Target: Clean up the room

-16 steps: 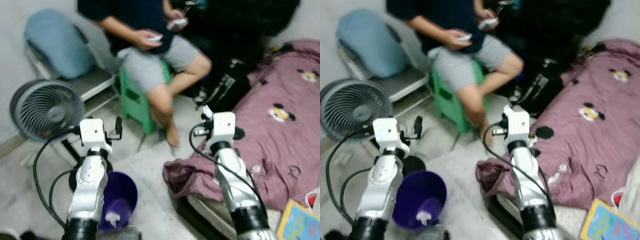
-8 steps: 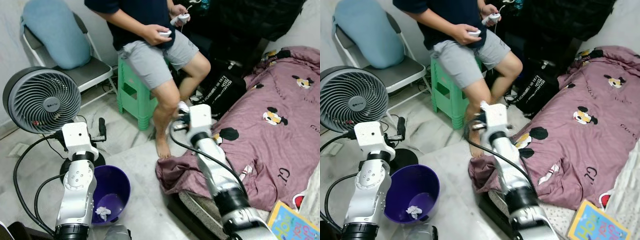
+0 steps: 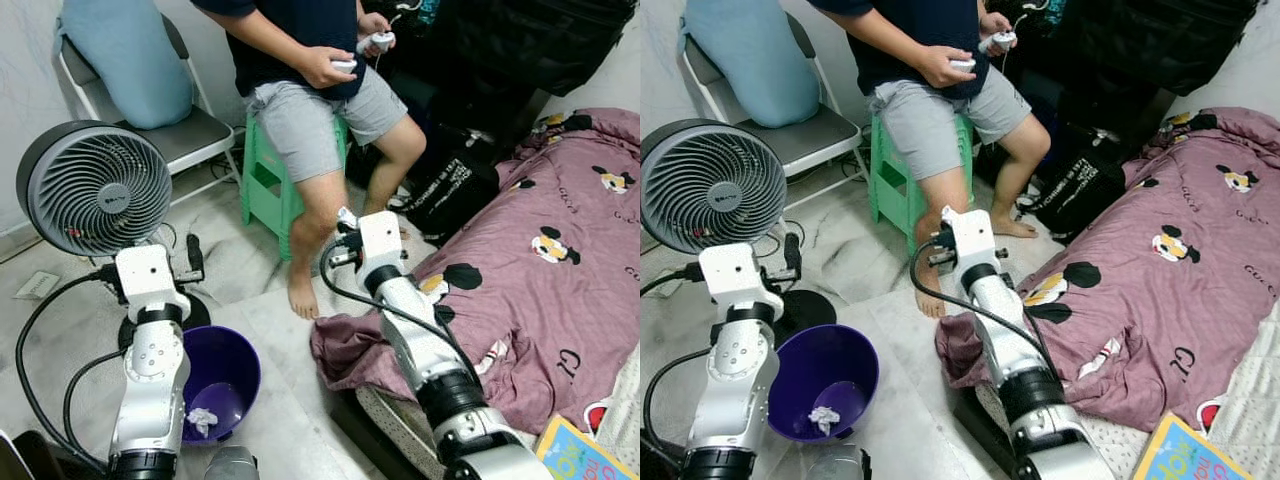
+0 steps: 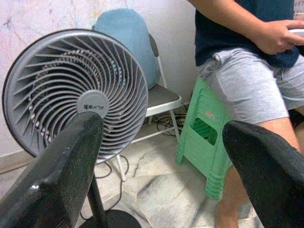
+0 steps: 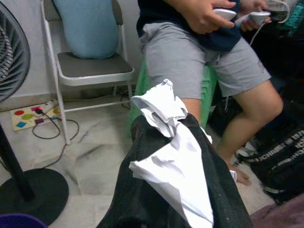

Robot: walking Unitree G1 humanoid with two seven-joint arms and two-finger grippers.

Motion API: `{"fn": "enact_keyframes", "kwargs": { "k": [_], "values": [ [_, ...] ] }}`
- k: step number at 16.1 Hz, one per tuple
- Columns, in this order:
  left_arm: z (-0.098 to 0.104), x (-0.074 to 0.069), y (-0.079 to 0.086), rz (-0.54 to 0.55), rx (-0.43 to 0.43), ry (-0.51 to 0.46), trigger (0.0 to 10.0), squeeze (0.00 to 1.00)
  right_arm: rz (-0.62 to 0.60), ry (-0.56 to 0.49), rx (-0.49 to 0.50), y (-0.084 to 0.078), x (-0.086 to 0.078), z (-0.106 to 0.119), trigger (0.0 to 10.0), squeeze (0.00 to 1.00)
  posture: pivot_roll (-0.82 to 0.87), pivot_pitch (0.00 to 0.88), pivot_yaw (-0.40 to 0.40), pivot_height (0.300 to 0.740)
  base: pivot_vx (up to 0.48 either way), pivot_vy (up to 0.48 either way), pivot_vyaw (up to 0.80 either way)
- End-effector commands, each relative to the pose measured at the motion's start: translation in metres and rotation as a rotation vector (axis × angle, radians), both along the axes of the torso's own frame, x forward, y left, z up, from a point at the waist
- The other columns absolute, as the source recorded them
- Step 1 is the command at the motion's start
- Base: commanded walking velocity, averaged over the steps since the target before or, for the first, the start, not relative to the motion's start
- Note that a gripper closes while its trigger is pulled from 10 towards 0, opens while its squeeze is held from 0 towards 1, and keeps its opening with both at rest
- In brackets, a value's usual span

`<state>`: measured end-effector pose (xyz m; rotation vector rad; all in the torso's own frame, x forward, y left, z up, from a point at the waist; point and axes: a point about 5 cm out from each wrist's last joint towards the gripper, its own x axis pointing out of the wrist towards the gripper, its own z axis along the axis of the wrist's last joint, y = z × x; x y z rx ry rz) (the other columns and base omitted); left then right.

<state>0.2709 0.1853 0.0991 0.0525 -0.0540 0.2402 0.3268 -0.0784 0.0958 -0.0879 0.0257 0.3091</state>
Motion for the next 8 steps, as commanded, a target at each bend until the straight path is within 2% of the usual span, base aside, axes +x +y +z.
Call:
{"fn": "enact_keyframes", "kwargs": {
  "k": [1,2,5,8],
  "values": [
    [0.002,0.0,-0.006,-0.016,0.01,0.005,10.0,0.0,-0.007,-0.039,0.0,-0.002,0.0,0.006,10.0,0.0,0.13,0.0,-0.075,0.74,0.0,0.0,0.0],
    [-0.002,-0.005,-0.01,-0.037,0.003,0.023,10.0,0.0,-0.006,-0.06,-0.016,-0.002,-0.002,0.007,10.0,0.0,0.12,0.0,-0.072,0.74,0.0,0.0,0.8],
    [-0.008,-0.005,-0.009,-0.071,-0.038,0.049,10.0,0.0,-0.02,-0.06,-0.013,-0.003,-0.007,0.006,10.0,0.0,0.11,0.0,-0.052,0.74,0.0,0.0,0.8],
    [-0.01,-0.004,-0.007,-0.08,-0.007,0.066,10.0,0.0,-0.065,-0.05,-0.019,-0.012,-0.012,0.0,10.0,0.0,0.11,0.0,-0.036,0.74,0.0,0.0,0.8]
  ]
}}
